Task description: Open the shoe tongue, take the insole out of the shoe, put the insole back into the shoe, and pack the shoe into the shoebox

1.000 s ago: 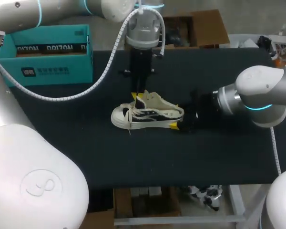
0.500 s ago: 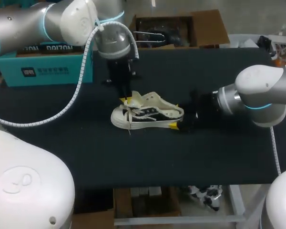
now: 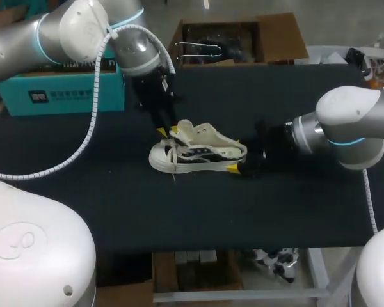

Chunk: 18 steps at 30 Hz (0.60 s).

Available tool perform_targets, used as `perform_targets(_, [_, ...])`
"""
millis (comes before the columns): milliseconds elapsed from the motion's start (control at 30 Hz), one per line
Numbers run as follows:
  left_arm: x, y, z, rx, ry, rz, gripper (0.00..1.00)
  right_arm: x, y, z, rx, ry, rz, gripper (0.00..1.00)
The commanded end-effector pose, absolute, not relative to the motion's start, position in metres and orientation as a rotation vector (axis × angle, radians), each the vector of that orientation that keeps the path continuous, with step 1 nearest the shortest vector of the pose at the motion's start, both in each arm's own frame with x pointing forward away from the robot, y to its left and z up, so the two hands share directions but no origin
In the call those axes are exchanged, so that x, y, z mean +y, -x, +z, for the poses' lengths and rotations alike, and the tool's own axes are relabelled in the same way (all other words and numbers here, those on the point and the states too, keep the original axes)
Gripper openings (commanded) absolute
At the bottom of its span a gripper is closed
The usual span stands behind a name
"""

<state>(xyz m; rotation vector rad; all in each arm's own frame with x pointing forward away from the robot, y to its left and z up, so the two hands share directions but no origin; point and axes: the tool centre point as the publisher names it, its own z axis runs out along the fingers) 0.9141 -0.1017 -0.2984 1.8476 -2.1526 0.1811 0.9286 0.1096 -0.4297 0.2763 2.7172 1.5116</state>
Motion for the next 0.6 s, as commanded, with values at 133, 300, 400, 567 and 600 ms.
perform_targets(133, [-0.117, -0.910, -0.237, -2.422, -1.737, 0.141, 0.25, 0.108, -0.932, -0.437, 2.717, -0.274, 1.518, 0.00])
perform_targets(300, [-0.135, -0.919, -0.214, -2.755, -1.329, 0.041, 0.00, 0.108, -0.932, -0.437, 2.717, -0.274, 1.518, 0.00])
perform_targets(400, [-0.144, -0.920, -0.208, -2.943, -0.799, -0.063, 0.00, 0.108, -0.932, -0.437, 2.717, -0.274, 1.518, 0.00])
perform_targets(567, [-0.159, -0.925, -0.217, -3.016, 0.246, -0.296, 0.00, 0.108, -0.932, -0.437, 2.717, -0.274, 1.518, 0.00])
perform_targets(600, [-0.166, -0.929, -0.219, -3.015, 0.231, -0.291, 0.00, 0.108, -0.932, -0.437, 2.717, -0.274, 1.518, 0.00])
